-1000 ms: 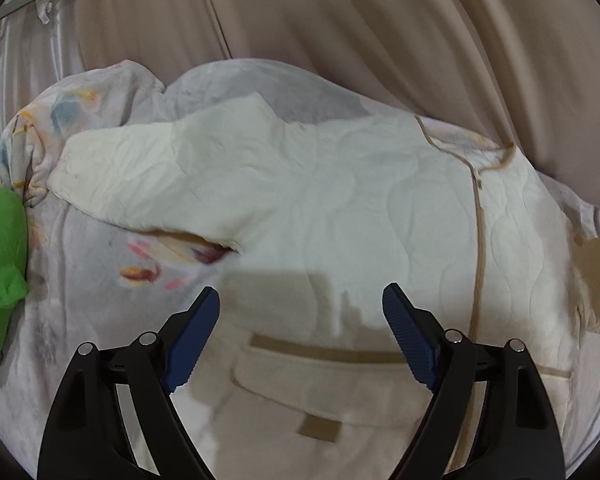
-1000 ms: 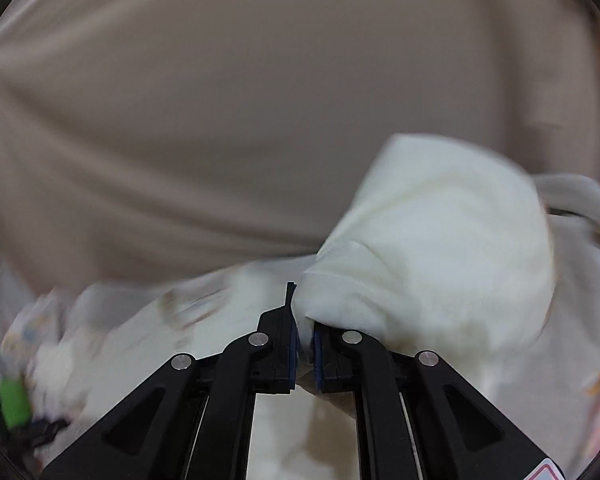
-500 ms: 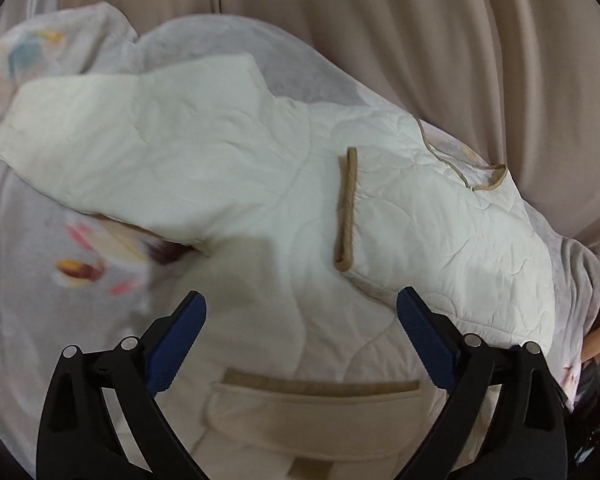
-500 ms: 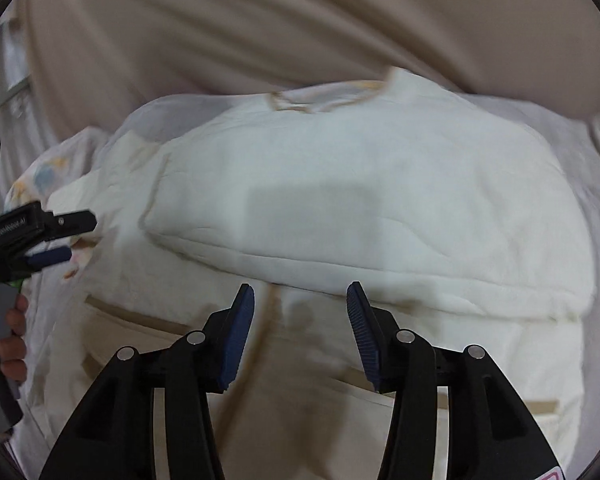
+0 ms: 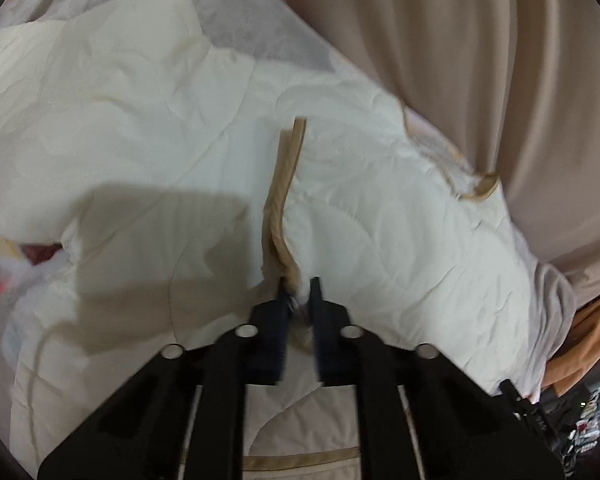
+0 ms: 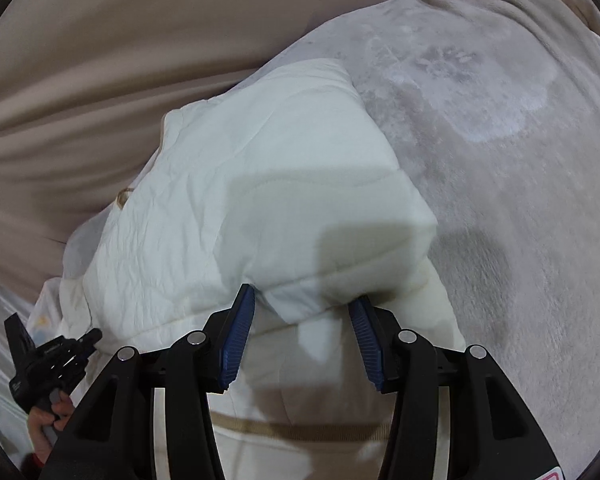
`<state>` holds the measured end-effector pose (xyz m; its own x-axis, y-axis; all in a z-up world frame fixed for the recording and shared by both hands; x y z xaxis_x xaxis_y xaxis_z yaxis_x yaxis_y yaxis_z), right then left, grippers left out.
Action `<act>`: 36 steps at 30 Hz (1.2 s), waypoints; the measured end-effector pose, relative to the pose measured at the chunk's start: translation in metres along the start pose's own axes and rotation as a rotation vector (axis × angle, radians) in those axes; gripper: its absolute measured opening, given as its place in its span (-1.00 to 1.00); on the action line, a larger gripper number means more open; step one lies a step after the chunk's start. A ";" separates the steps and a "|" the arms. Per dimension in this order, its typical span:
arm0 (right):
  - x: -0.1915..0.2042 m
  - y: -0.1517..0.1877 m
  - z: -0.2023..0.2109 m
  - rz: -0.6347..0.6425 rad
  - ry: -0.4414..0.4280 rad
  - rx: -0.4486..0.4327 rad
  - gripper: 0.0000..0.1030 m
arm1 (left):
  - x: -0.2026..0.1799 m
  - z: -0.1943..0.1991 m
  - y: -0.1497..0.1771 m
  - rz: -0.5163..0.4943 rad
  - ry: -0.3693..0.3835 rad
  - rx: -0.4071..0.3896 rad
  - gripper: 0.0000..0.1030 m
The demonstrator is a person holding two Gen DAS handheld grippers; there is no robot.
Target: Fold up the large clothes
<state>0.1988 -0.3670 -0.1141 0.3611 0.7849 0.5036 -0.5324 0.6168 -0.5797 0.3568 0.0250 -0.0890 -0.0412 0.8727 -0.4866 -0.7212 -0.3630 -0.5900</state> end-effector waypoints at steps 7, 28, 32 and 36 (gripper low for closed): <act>0.003 -0.012 0.014 0.060 -0.033 -0.083 -0.78 | -0.003 -0.006 0.012 -0.100 -0.059 0.017 -0.86; 0.019 0.009 0.020 0.316 0.172 0.011 -0.52 | -0.031 0.005 0.014 -0.192 -0.079 0.043 -0.47; 0.011 0.007 0.061 0.311 0.154 -0.078 -0.53 | -0.026 0.022 0.017 -0.158 -0.053 0.014 -0.43; 0.046 -0.015 0.066 0.364 0.077 -0.154 -0.51 | -0.036 0.016 0.006 -0.147 -0.050 -0.013 -0.30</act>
Point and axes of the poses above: each gripper's, at about its wrist camera, not at the fingertips, and z roughly against the way its jaws point, x to its left, y to its underside, the point moved 3 cm from there along -z, roughly the way its jaws point, and after that the axes turned 8 degrees about -x, right-handed, at the moved point
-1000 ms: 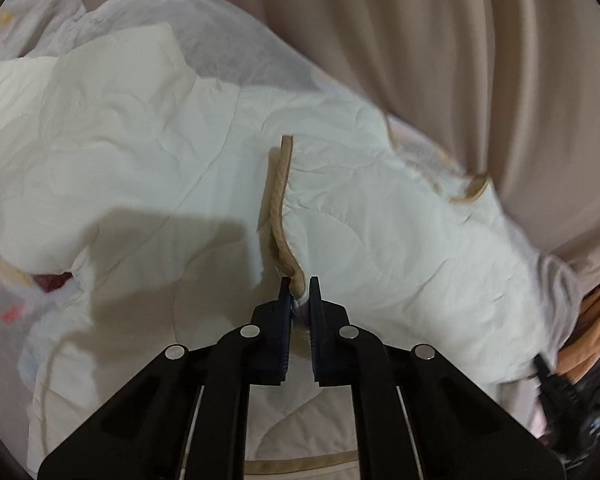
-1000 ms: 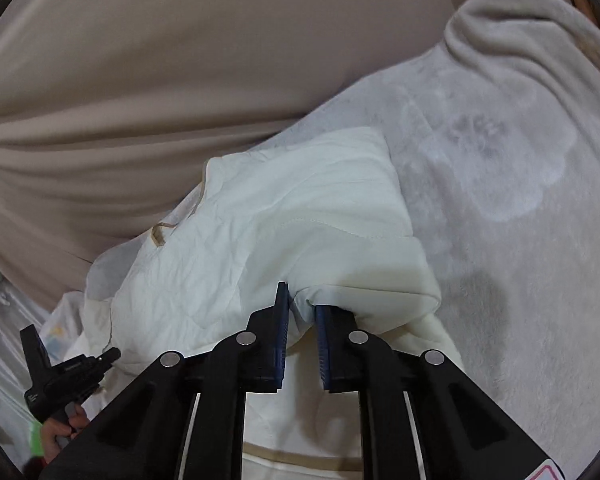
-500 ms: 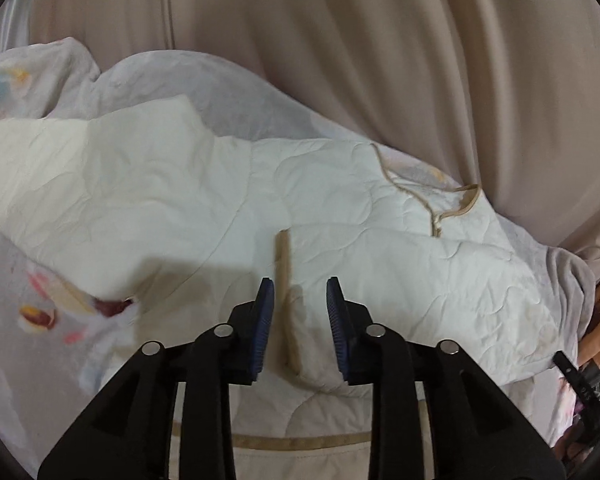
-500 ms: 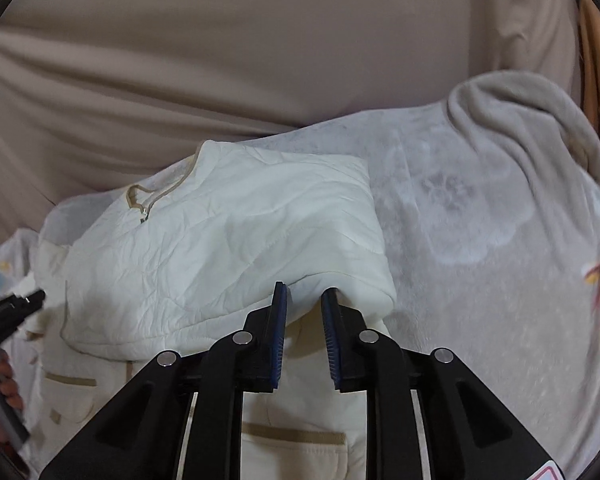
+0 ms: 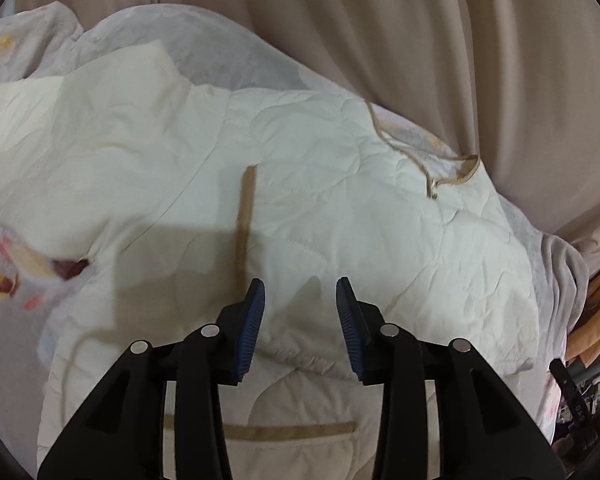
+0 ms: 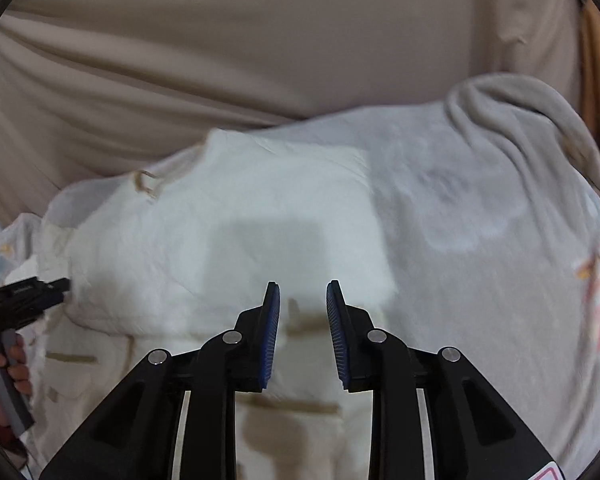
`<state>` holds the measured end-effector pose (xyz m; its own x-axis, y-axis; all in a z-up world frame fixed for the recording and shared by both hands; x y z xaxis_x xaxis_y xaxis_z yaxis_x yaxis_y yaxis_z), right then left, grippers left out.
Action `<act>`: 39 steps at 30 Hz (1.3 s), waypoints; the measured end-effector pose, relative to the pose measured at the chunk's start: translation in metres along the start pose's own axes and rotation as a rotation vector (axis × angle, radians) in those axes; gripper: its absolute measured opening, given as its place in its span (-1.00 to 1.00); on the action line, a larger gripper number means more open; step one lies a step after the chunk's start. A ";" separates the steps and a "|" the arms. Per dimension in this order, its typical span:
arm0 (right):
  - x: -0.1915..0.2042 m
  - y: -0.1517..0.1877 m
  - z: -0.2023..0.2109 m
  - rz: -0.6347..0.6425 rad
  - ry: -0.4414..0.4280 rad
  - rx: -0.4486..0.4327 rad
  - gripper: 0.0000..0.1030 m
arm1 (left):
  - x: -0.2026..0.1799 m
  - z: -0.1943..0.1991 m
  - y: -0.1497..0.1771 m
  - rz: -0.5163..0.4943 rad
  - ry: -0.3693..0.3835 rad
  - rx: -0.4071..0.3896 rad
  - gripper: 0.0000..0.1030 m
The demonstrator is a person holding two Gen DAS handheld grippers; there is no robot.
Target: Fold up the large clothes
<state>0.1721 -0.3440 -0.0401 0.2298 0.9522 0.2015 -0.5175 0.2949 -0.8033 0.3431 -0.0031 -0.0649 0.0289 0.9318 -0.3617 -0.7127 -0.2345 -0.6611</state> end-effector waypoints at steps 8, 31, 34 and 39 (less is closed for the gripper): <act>0.052 0.014 -0.094 0.196 -0.076 0.131 -0.84 | 0.000 -0.043 0.002 -0.117 -0.109 0.002 -0.29; -0.077 0.137 0.135 -0.140 0.063 0.325 0.36 | 0.135 0.136 0.095 0.029 -0.250 0.113 0.80; -0.068 0.161 0.137 -0.154 0.031 0.386 0.36 | 0.160 0.151 0.124 0.089 -0.289 0.168 0.80; -0.038 0.173 0.131 -0.104 0.001 0.415 -0.67 | 0.161 0.155 0.146 0.121 -0.236 0.207 0.41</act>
Point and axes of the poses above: each gripper's, at about its wrist camera, not at the fingertips, and z roughly against the way its jaws point, x to its left, y to its underside, the point moved 3 cm from there along -z, roughly the way its jaws point, and after that the axes turned 8 degrees about -x, right-handed, at the moved point
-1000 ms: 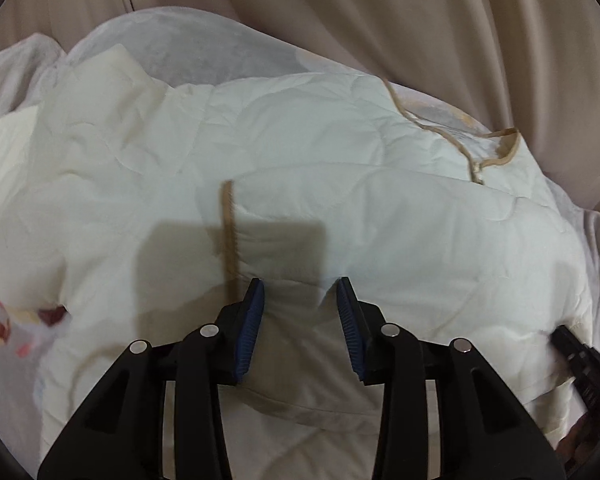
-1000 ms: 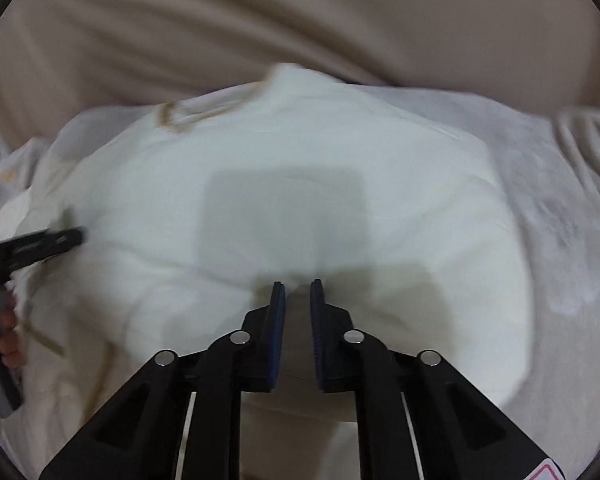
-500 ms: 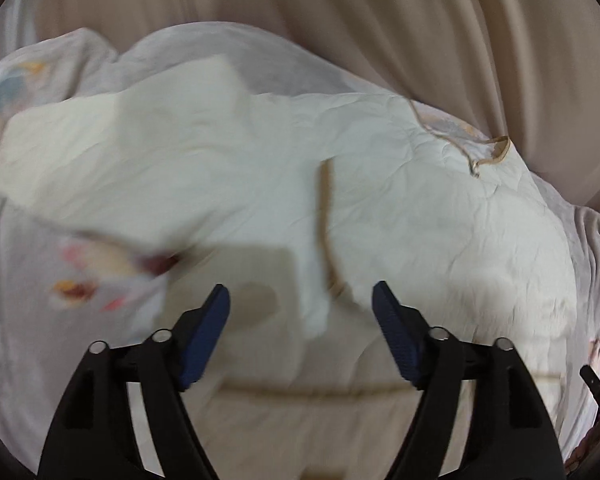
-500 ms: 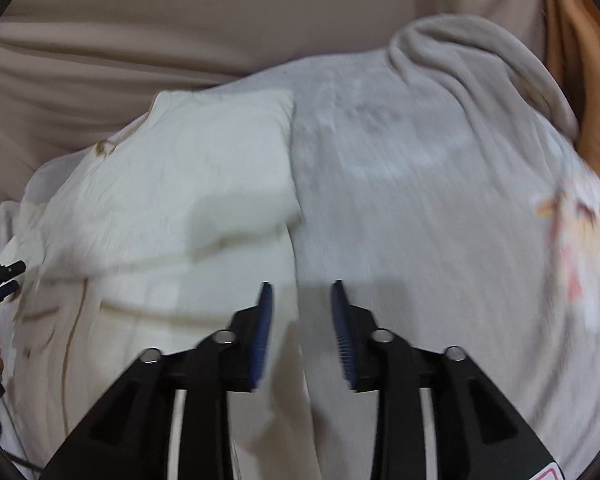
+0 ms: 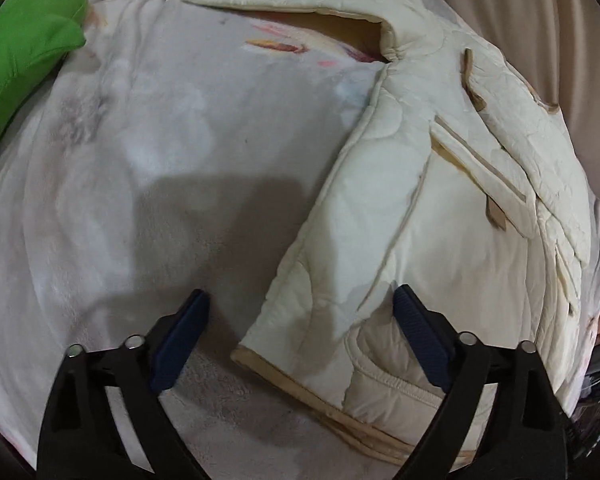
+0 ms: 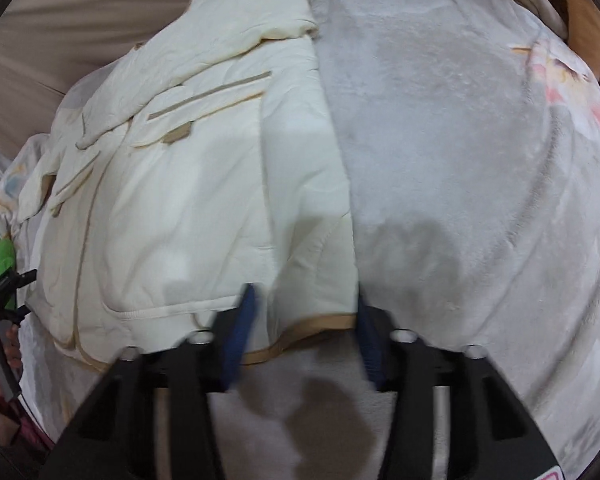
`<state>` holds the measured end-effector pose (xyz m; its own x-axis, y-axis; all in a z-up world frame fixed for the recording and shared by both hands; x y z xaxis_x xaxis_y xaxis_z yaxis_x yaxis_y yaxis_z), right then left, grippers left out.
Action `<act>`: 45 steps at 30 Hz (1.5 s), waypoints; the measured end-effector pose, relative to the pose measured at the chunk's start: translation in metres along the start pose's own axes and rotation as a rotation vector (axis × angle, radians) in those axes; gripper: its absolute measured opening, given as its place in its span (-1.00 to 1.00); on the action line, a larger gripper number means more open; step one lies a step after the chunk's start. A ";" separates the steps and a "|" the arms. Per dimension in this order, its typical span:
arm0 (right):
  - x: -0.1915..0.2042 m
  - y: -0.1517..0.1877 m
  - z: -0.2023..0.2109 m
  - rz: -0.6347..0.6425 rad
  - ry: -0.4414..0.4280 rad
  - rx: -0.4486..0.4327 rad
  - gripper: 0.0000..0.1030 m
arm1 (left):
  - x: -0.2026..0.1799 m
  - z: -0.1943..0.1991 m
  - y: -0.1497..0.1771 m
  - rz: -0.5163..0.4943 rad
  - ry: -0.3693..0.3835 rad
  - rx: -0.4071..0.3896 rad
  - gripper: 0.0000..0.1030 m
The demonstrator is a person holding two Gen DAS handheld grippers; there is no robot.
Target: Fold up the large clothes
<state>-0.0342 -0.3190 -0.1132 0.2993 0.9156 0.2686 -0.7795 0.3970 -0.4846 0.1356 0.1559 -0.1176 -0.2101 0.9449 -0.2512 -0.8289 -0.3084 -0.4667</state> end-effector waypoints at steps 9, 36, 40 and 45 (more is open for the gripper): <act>0.005 0.001 0.058 0.024 0.008 -0.075 -0.93 | -0.009 0.041 0.015 -0.074 0.127 0.061 -0.86; -0.009 -0.063 0.024 -0.011 0.085 -0.178 -0.76 | -0.190 0.036 -0.018 -0.312 0.270 -0.063 -0.41; 0.008 -0.073 -0.022 0.067 0.039 -0.117 -0.78 | -0.202 -0.011 -0.011 -0.359 0.189 -0.025 -0.42; -0.054 -0.091 -0.040 -0.050 0.106 -0.144 -1.00 | -0.204 -0.024 -0.018 -0.402 0.130 -0.072 -0.40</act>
Point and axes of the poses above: each gripper's, at about its wrist camera, not at the fingertips, and z roughly against the way its jaws point, x to its left, y to its underside, the point moved 3 cm from there along -z, roughly the way its jaws point, and after that the axes turned 8 degrees about -x, right-handed, at the moved point
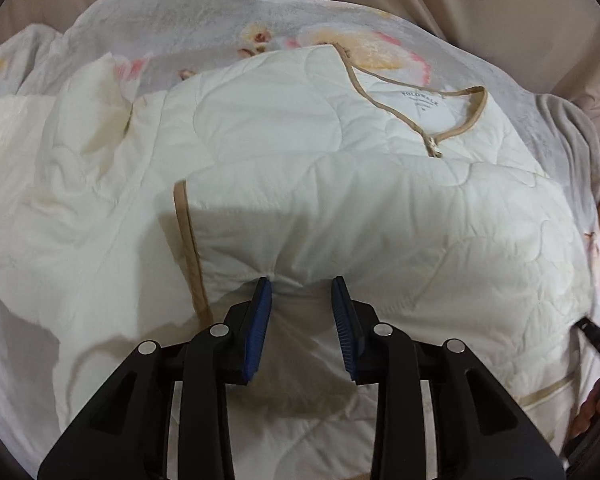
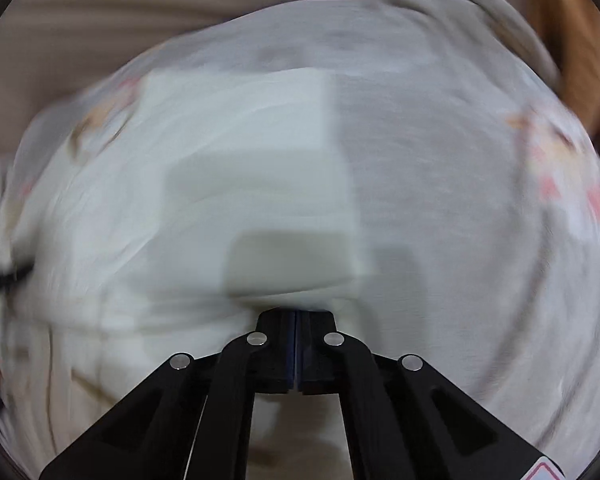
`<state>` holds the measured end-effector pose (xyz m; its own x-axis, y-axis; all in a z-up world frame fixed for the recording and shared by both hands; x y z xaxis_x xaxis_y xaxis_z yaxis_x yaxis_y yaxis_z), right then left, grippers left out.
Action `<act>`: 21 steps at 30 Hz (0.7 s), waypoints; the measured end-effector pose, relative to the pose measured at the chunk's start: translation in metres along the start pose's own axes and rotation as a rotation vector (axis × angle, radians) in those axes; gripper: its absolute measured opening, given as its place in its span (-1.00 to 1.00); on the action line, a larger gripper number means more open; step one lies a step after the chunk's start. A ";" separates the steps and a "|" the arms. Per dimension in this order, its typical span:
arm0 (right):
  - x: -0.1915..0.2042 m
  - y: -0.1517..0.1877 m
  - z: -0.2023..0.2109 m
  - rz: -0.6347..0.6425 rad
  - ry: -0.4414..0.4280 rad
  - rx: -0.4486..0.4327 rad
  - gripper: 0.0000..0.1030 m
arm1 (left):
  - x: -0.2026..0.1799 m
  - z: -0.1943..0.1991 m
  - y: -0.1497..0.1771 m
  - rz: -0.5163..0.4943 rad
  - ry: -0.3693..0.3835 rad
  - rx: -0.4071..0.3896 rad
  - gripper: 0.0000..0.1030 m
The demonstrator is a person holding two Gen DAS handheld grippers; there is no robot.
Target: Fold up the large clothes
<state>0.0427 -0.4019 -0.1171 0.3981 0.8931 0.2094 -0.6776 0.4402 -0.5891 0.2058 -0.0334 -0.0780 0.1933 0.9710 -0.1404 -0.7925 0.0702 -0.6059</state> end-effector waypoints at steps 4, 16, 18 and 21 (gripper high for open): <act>-0.040 0.001 0.029 -0.128 0.166 -0.066 -0.96 | 0.003 -0.008 0.000 0.007 -0.007 -0.007 -0.40; -0.002 -0.020 -0.006 -0.065 0.017 -0.061 -1.00 | 0.004 -0.007 -0.004 0.013 -0.015 -0.029 -0.35; -0.005 -0.026 0.018 -0.056 0.151 -0.108 -0.83 | 0.014 0.003 -0.006 0.049 -0.021 -0.046 -0.35; 0.014 -0.026 0.045 -0.058 0.075 -0.126 -0.83 | 0.048 0.030 -0.013 0.159 -0.034 -0.101 -0.22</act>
<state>0.0378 -0.3967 -0.0635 0.4827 0.8550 0.1897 -0.5709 0.4714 -0.6722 0.2077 0.0196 -0.0534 0.0494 0.9753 -0.2152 -0.7493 -0.1063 -0.6536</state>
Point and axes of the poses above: each gripper's, at about its wrist camera, not at the fingertips, and z roughly against the way its jaws point, x to its left, y to its underside, the point moved 3 cm from there along -z, roughly the way its jaws point, and after that the axes turned 8 degrees about -x, right-handed, at the moved point
